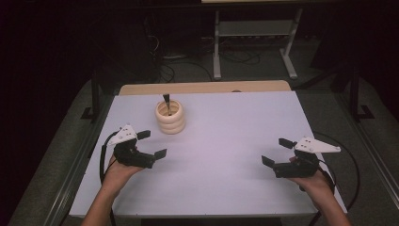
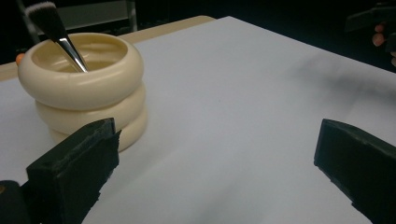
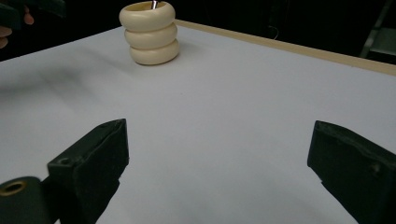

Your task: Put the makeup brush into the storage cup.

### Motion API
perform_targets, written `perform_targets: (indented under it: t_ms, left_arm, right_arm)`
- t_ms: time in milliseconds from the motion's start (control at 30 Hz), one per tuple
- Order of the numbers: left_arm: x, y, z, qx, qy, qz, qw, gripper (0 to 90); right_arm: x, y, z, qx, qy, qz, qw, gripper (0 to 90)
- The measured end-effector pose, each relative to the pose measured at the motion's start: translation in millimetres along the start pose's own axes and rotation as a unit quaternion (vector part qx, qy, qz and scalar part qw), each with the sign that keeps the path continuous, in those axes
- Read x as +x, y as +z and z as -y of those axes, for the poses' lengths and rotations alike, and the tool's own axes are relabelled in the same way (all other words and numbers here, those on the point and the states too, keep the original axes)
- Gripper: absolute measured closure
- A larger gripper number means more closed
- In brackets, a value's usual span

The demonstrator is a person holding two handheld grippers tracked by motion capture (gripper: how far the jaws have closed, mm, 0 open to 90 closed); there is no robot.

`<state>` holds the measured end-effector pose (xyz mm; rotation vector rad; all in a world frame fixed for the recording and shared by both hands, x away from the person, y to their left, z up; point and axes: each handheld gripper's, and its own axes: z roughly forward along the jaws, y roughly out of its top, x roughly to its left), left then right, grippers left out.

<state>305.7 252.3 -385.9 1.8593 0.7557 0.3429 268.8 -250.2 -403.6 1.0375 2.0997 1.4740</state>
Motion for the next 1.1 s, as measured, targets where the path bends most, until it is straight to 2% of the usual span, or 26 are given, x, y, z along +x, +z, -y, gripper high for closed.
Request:
perform_targets:
  t_ms: [267, 600, 1100]
  left_arm:
    - [-5.9, -8.7, 10.2, 0.001, -0.003, 0.005, 1.0, 0.0]
    - [-6.9, -17.4, 23.7, 0.004, -0.002, 0.004, 1.0, 0.0]
    - [-6.3, -17.6, 26.2, 0.01, 0.005, 0.006, 0.9999, 0.0]
  right_arm:
    - [-0.2, 0.1, 0.2, 0.0, 0.0, 0.0, 1.0, 4.9]
    - [-0.9, -0.3, 0.6, 0.001, -0.002, 0.001, 1.0, 4.9]
    - [1.5, 2.4, 1.7, 0.007, -0.005, -0.003, 1.0, 4.9]
